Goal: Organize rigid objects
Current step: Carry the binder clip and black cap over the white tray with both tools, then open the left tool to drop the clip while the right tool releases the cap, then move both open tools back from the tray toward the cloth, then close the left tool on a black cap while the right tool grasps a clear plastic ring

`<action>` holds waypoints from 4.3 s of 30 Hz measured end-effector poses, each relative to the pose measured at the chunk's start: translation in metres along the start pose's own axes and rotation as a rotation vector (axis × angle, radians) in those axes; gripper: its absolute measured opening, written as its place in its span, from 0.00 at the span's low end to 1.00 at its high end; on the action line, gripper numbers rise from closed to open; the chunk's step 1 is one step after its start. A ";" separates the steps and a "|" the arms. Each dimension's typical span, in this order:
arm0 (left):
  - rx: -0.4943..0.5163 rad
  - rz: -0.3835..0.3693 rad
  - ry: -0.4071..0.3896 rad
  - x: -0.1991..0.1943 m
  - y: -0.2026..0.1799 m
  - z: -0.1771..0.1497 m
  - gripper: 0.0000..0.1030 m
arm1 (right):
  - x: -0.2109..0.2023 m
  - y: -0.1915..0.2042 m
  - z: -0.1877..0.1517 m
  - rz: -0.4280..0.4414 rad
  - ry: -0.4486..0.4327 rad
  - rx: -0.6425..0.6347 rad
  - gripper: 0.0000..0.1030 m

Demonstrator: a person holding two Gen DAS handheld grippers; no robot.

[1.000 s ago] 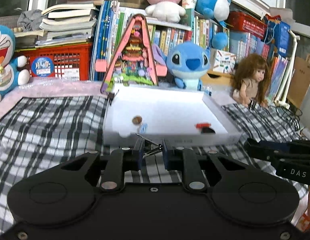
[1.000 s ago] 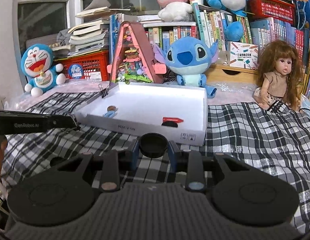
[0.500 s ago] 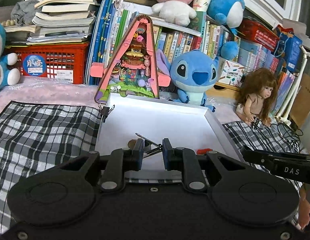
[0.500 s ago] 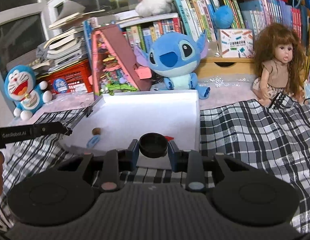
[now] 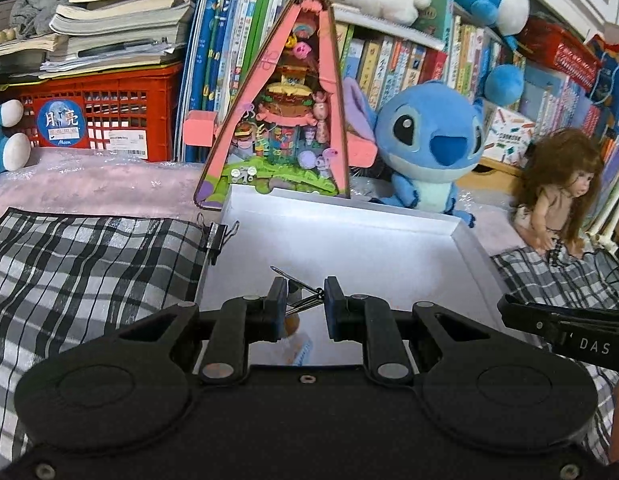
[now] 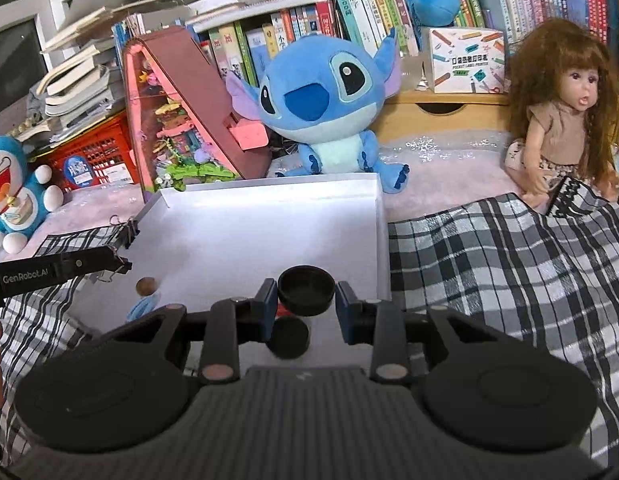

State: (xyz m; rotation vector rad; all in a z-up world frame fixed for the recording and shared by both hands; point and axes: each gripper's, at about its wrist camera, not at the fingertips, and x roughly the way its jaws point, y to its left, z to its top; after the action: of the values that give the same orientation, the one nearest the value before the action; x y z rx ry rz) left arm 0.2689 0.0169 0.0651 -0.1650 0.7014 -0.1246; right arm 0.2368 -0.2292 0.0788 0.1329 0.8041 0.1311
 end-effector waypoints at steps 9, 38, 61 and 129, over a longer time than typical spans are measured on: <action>0.018 0.027 0.031 0.030 -0.002 0.005 0.18 | 0.038 0.010 0.012 -0.030 0.062 -0.033 0.36; 0.089 0.029 0.047 0.056 -0.008 -0.004 0.19 | 0.081 0.013 0.008 -0.059 0.136 -0.059 0.40; 0.166 0.009 -0.084 -0.036 -0.020 -0.023 0.62 | 0.003 0.012 -0.006 0.006 -0.032 -0.080 0.79; 0.148 0.033 -0.064 -0.128 0.011 -0.195 0.44 | -0.129 0.016 -0.193 0.034 -0.106 -0.238 0.53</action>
State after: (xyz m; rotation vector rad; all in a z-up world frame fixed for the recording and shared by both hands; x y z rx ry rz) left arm 0.0457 0.0278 -0.0030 -0.0159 0.6285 -0.1389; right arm 0.0078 -0.2222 0.0399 -0.0708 0.6756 0.2485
